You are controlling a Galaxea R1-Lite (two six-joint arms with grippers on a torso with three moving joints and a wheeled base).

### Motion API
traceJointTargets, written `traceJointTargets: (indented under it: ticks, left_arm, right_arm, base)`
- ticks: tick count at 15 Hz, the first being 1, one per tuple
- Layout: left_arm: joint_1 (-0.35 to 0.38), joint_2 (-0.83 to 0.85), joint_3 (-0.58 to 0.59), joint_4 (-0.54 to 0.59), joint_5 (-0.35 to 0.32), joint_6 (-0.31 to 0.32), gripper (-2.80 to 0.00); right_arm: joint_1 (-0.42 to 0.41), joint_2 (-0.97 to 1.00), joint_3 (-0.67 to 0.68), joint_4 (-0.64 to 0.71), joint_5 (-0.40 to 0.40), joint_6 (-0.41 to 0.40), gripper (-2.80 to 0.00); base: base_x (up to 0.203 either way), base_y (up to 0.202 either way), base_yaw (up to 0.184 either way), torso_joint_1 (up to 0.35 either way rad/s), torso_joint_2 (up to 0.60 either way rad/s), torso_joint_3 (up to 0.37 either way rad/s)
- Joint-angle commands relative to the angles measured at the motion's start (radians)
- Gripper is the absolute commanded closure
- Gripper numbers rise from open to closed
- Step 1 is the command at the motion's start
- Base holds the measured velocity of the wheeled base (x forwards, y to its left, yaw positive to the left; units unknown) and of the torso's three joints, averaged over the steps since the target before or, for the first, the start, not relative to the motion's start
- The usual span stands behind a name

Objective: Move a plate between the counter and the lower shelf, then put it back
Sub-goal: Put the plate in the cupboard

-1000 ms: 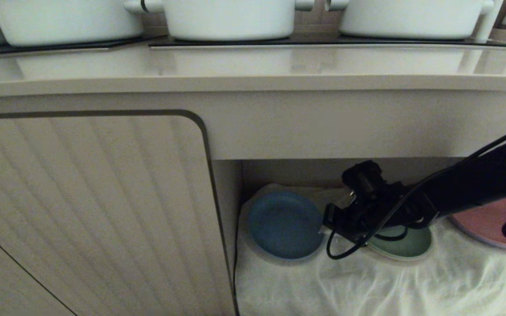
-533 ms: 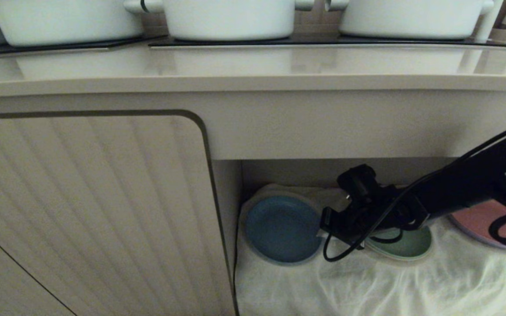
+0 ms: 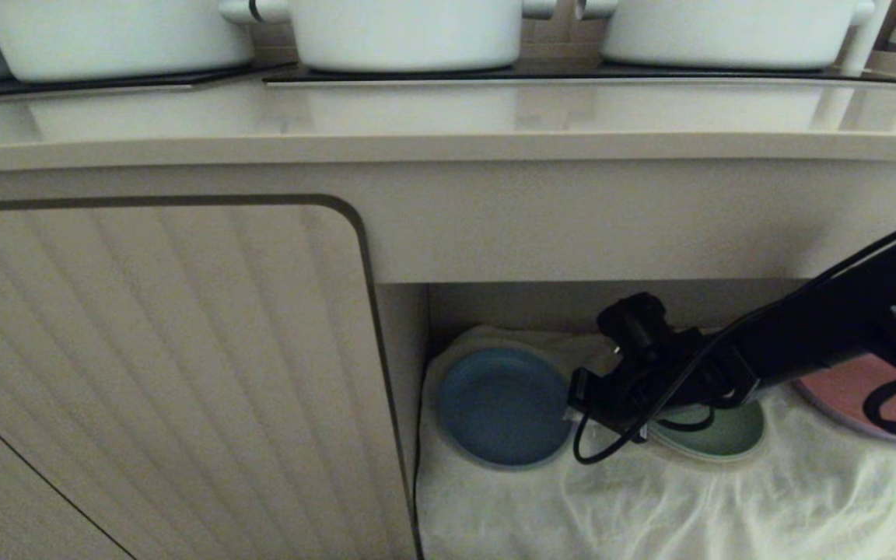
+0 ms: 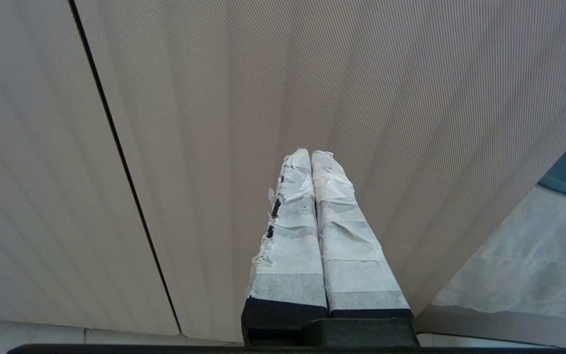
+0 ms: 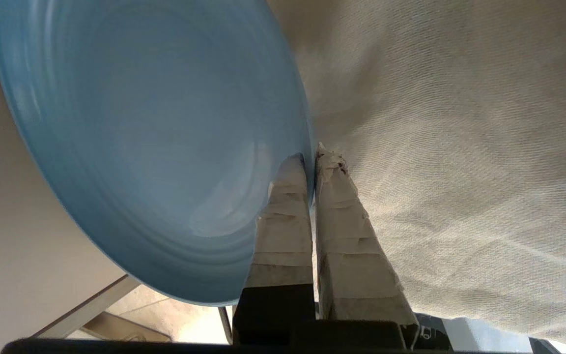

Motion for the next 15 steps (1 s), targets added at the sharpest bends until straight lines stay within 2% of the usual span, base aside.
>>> traceJointTargets:
  ticks: [1, 15]
  left_arm:
    - [0.000, 0.000, 0.000, 0.000, 0.001, -0.001, 0.00]
    - [0.000, 0.000, -0.001, 0.000, 0.001, -0.001, 0.00]
  right_arm:
    - [0.000, -0.001, 0.000, -0.001, 0.000, 0.003, 0.00]
    - [-0.006, -0.001, -0.009, 0.005, -0.006, 0.001, 0.00]
  base:
    - [0.000, 0.000, 0.000, 0.000, 0.00, 0.000]
    - [0.000, 0.000, 0.000, 0.000, 0.00, 0.000]
